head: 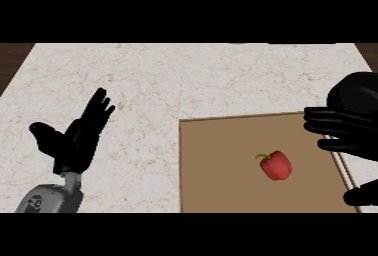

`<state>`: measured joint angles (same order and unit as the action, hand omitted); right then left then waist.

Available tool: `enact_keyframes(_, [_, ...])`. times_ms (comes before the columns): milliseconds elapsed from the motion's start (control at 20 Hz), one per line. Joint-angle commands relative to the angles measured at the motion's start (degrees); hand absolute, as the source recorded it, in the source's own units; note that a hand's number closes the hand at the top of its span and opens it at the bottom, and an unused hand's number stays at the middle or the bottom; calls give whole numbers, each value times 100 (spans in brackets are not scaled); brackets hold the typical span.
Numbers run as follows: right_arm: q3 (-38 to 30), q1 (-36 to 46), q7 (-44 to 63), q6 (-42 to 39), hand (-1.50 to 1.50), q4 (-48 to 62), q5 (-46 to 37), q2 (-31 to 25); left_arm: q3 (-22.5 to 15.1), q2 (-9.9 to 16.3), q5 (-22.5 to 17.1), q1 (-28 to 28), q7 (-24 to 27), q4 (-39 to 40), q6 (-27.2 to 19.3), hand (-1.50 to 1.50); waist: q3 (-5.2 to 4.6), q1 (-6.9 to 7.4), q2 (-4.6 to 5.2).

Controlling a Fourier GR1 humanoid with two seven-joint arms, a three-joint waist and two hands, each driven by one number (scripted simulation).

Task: Pick the bell pepper from the tray and place it in the pot

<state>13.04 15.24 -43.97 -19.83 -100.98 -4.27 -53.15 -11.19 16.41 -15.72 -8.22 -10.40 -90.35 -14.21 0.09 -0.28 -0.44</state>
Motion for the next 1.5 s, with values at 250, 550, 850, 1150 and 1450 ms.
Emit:
enact_keyframes(250, [-761, 55, 674, -796, -150, -1118, -377, -1601, 62, 42, 47, -142, -618, -458, -152, 0, -16, -49, 6])
enact_keyframes(550, [-512, 19, 2171, -1202, -150, -1815, -678, -1538, 20, 29, 216, -70, -895, -764, -236, 0, -15, 48, 29])
enact_keyframes(850, [-291, -304, 3133, -1457, -150, -2472, -1055, -885, 59, -270, 395, -329, -504, -71, -61, 0, -13, -29, 41])
enact_keyframes(1150, [196, -42, 3221, -1793, -150, -1985, -2167, -512, 42, -259, 528, 120, -762, -753, -108, 0, -10, 66, 44])
enact_keyframes(1450, [278, -94, 2737, -1636, -150, -1519, -3247, -245, 138, -491, 626, -315, -887, -481, -111, 0, -8, 24, 46])
